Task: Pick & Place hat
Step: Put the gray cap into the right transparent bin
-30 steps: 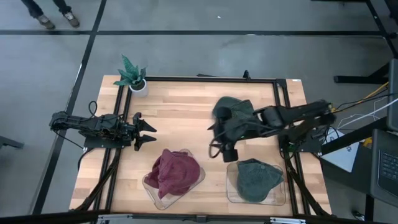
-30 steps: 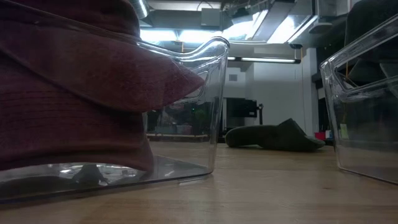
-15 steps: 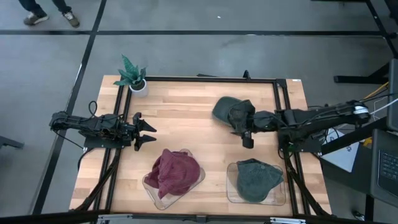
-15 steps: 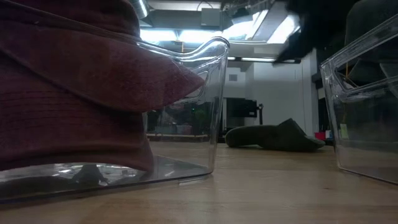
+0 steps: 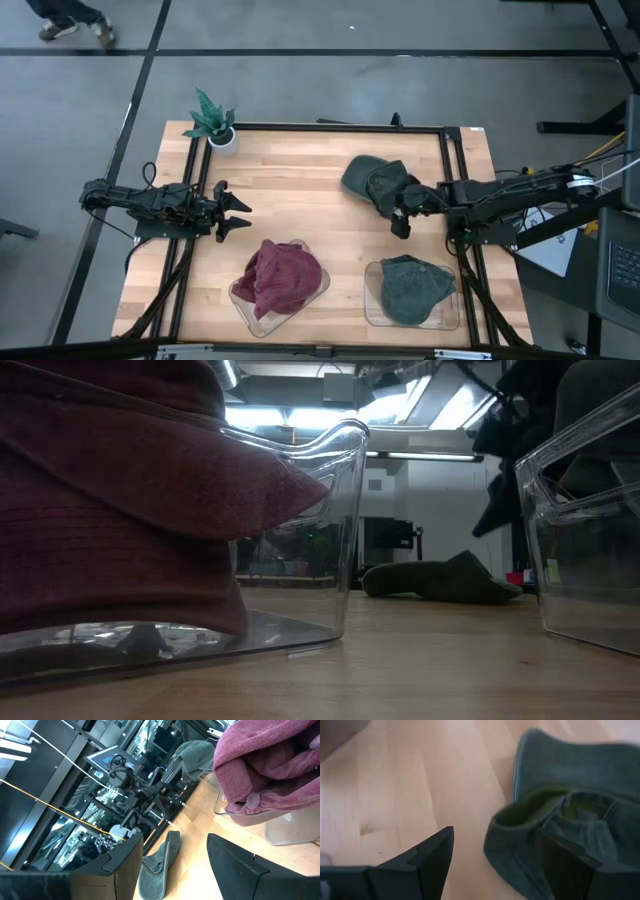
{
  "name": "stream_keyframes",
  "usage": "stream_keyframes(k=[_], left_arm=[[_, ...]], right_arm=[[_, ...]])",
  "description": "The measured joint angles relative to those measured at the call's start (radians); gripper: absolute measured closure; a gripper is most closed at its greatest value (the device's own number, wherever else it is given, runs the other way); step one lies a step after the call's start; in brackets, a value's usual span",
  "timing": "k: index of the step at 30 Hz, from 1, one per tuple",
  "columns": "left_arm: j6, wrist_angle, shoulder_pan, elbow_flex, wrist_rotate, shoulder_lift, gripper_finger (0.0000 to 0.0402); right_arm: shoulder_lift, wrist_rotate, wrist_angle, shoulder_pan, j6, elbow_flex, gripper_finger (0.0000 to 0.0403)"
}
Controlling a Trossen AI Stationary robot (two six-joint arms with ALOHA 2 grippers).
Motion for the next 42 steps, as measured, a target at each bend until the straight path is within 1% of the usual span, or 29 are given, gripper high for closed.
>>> stream_keyframes(k=[2, 6, 8, 13, 19, 22, 24, 27, 36, 37, 42], left_arm=[[0.0, 0.0, 0.0, 0.0, 0.0, 0.0, 0.0185], [0.0, 0.0, 0.0, 0.0, 0.0, 0.0, 0.0188], [0.0, 0.0, 0.0, 0.0, 0.0, 0.0, 0.0187], [0.0, 0.0, 0.0, 0.0, 0.0, 0.0, 0.0185], [0.0, 0.0, 0.0, 0.0, 0.0, 0.0, 0.0187], [0.0, 0.0, 0.0, 0.0, 0.0, 0.0, 0.0185], [0.0, 0.0, 0.0, 0.0, 0.0, 0.0, 0.0185], [0.0, 0.0, 0.0, 0.0, 0.0, 0.0, 0.0187], [0.0, 0.0, 0.0, 0.0, 0.0, 0.0, 0.0186], [0.0, 0.0, 0.0, 0.0, 0.0, 0.0, 0.0187], [0.0, 0.0, 0.0, 0.0, 0.0, 0.0, 0.0185]], right_arm=[[0.019, 0.015, 0.014, 0.0, 0.012, -0.021, 0.013], [0.092, 0.082, 0.018, -0.018, 0.015, -0.038, 0.013], [0.135, 0.084, 0.048, -0.035, 0.013, -0.038, 0.013], [0.236, 0.049, 0.167, -0.064, 0.009, -0.038, 0.013], [0.331, 0.096, 0.211, -0.091, 0.018, -0.038, 0.013], [0.356, 0.086, 0.249, -0.099, 0.012, -0.038, 0.0141], [0.364, 0.084, 0.267, -0.1, 0.014, -0.037, 0.0161], [0.367, 0.085, 0.271, -0.1, 0.014, -0.037, 0.0206], [0.367, 0.085, 0.282, -0.1, 0.014, -0.037, 0.0384], [0.367, 0.079, 0.29, -0.1, 0.017, -0.037, 0.0393], [0.367, 0.017, 0.296, -0.11, 0.143, -0.012, 0.0397]])
